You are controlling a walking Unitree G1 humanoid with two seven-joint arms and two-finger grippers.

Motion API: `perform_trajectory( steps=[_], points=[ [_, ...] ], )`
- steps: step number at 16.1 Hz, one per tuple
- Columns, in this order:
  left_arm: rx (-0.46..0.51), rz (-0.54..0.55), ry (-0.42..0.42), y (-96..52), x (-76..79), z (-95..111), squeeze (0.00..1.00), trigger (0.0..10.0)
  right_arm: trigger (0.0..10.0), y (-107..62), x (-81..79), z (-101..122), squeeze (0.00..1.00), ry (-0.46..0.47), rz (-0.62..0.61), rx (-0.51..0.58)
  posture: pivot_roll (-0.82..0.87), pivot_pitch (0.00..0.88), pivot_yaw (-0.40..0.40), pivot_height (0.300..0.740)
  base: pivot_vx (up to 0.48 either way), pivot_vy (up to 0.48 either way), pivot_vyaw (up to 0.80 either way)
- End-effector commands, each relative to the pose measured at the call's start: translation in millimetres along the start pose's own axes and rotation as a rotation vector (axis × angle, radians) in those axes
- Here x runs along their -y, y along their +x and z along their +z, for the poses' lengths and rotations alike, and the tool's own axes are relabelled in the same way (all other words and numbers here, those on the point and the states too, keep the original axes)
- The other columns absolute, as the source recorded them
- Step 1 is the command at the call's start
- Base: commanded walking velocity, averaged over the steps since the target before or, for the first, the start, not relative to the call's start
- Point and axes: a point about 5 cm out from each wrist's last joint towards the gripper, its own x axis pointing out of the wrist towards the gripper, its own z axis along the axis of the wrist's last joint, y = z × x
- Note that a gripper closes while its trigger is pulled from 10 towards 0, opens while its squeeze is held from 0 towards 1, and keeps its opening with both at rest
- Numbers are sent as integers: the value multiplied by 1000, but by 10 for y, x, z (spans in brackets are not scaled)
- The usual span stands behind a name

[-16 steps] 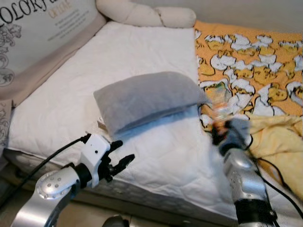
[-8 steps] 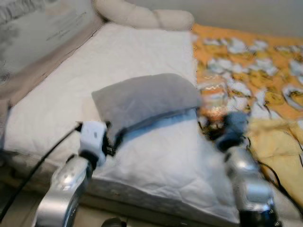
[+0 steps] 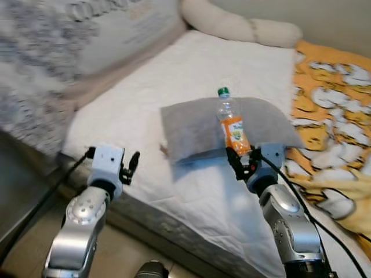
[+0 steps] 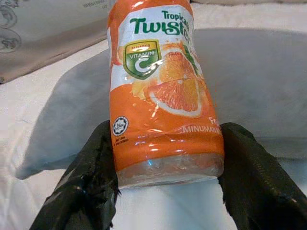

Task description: Clean up the room

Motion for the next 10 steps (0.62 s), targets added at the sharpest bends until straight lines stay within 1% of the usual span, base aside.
perform_trajectory(
  steps=[1,3,4,5,6,7,8,10],
  points=[
    [0,20,8,9,-55,10,0,10000,10000,20,-1,13,0,15,-1,5,28,0,5,740,0,0,800],
    [8,26,4,42,-83,41,0,10000,10000,61,-16,4,0,13,-9,1,16,0,25,740,0,0,800],
    [14,19,5,78,-70,63,0,10000,10000,113,-13,4,0,38,-24,-3,16,0,40,740,0,0,800],
    [16,17,5,84,-63,68,0,10000,10000,123,-17,5,0,46,-19,-7,16,0,40,740,0,0,800],
    [19,-2,22,92,-50,102,0,10000,10000,152,16,-21,0,99,-49,-30,28,0,76,740,0,0,800],
    [21,-3,29,88,-76,128,0,10000,10000,161,27,-37,0,139,-60,-37,34,0,88,740,0,0,800],
    [17,4,40,86,-118,143,0,10000,10000,176,7,-27,0,152,-51,-29,50,0,104,740,0,0,800],
    [3,1,67,87,-146,147,0,10000,10000,205,-70,-4,0,128,-9,-17,69,0,118,740,0,0,800]
  ],
)
